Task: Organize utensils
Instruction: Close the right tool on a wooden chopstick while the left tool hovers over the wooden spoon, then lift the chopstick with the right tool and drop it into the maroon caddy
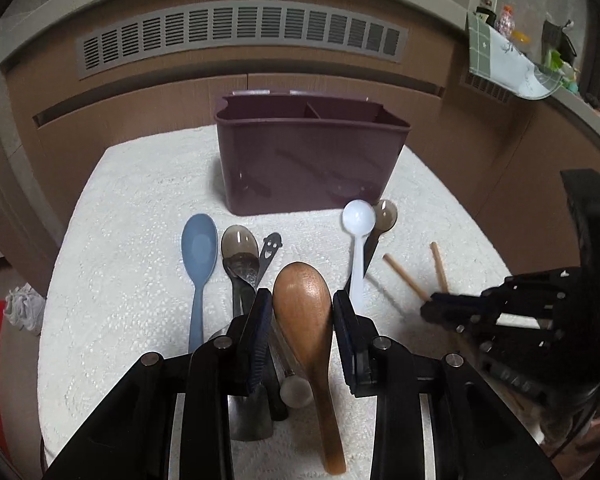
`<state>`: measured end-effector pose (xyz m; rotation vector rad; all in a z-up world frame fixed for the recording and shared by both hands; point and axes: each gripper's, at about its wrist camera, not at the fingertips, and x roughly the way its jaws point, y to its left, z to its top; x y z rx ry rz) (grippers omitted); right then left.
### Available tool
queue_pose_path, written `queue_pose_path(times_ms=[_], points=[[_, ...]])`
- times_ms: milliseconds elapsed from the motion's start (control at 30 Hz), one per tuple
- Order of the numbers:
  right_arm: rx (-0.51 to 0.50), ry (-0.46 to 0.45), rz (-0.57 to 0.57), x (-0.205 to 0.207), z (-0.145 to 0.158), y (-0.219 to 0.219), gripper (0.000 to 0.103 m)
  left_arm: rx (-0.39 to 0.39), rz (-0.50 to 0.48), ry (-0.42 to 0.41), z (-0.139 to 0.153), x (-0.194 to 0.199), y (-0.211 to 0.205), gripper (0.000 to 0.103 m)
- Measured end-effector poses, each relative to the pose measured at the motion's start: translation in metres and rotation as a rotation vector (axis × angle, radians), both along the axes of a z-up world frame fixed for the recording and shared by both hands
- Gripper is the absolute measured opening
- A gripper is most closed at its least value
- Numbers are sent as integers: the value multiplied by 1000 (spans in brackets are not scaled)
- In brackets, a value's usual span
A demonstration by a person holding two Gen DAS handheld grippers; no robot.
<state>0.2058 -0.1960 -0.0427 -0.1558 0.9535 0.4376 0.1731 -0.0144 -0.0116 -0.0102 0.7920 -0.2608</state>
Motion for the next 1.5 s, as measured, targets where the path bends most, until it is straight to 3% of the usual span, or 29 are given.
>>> queue_pose_path(times_ms=[267, 500, 567, 700, 867, 1133, 1500], points=[[140, -127, -45, -9, 45, -20, 5, -25, 10, -128, 36, -18, 3, 32], [221, -261, -34, -5, 85, -18, 5, -26, 25, -231, 79, -8, 7, 30], [230, -327, -22, 3, 111, -18, 5, -6, 16, -283, 101, -1, 6, 30], [293, -549, -33, 25, 180, -22, 5, 17, 10, -405, 147, 20, 8, 29], [391, -667, -50, 69, 221, -21, 5, -17, 9, -481, 179, 65, 17, 29], [425, -653, -48, 129, 215, -11, 5, -63, 6, -423, 170, 134, 23, 29], [407, -602, -67, 177, 152, -5, 5, -60, 21, -287, 114, 176, 20, 29]])
